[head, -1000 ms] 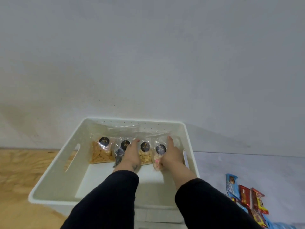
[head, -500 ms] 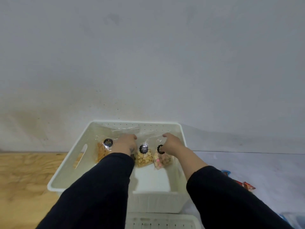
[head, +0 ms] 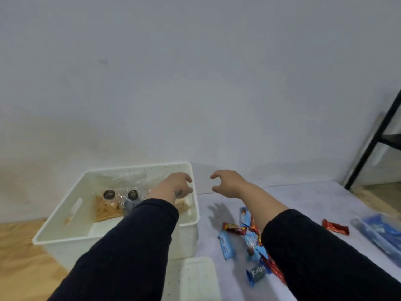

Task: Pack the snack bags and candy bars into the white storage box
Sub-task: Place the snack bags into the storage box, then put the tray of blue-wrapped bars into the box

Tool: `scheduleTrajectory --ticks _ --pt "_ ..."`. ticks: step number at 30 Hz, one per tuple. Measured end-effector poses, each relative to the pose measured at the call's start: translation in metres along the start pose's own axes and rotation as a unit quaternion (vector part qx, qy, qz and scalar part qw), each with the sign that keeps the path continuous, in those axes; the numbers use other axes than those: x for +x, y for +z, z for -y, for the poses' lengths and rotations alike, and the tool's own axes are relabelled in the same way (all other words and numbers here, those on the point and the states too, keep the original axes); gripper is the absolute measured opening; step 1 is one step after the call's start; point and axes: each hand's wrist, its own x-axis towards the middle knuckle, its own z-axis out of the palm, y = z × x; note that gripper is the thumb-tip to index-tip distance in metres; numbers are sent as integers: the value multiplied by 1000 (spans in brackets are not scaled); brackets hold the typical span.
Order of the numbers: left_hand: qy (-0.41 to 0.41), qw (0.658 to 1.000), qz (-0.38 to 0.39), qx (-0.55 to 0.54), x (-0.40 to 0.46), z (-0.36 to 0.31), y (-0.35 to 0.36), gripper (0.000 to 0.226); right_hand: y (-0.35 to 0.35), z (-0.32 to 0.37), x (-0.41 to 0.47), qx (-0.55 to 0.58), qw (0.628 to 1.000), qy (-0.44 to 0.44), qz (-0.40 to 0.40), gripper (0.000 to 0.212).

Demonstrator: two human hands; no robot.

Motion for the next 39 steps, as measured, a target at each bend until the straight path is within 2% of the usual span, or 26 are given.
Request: scheduleTrajectory --ticks 6,13,21,27,33,35,39 --pt "41 999 4 -23 -28 -97 72 41 -12 -106 -77 13 998 60 -2 45" --pt "32 994 33 -97 -76 -200 184 39 -29 -245 -172 20 994 104 13 45" --pt "-35 977 67 -201 -119 -258 291 62 -31 -366 -243 61 983 173 5 42" --pt "-86 960 43 -264 -119 -275 330 67 4 -418 -261 91 975 204 20 47" --pt "-107 949 28 -295 -93 -274 340 67 39 -449 -266 -2 966 244 88 58" --pt "-118 938 33 -326 -85 -274 341 67 43 -452 -265 -17 966 245 77 57" --pt "-125 935 7 -332 -75 -278 341 64 43 -454 -264 -16 965 254 67 56"
